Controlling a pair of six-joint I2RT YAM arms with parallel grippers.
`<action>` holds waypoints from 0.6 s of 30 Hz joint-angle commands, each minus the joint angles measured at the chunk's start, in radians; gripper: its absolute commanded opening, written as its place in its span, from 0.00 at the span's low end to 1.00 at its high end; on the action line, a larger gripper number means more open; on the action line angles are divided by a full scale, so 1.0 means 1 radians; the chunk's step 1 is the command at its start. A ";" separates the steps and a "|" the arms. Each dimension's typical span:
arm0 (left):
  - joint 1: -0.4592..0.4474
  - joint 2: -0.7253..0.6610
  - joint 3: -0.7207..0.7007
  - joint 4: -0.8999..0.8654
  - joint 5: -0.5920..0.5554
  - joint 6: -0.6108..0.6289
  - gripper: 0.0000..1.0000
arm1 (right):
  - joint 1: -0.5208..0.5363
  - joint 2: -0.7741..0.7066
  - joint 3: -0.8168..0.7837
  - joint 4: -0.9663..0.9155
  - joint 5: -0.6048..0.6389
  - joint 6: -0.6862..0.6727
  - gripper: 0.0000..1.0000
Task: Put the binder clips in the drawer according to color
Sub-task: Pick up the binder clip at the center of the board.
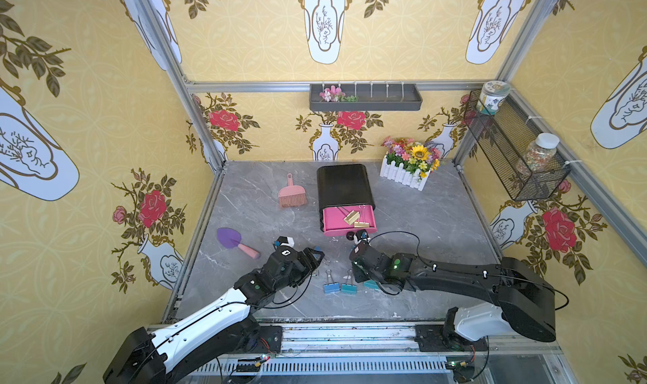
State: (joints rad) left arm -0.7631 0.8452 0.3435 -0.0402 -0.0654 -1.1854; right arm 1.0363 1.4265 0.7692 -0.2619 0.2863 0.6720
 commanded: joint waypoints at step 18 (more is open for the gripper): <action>0.002 0.009 0.017 0.025 -0.025 0.016 0.77 | -0.038 -0.417 0.131 -0.236 -0.109 -0.032 0.00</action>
State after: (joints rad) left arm -0.7631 0.8532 0.3496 -0.0307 -0.0761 -1.1851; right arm 1.0222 1.0508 0.8520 -0.4610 0.2226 0.6674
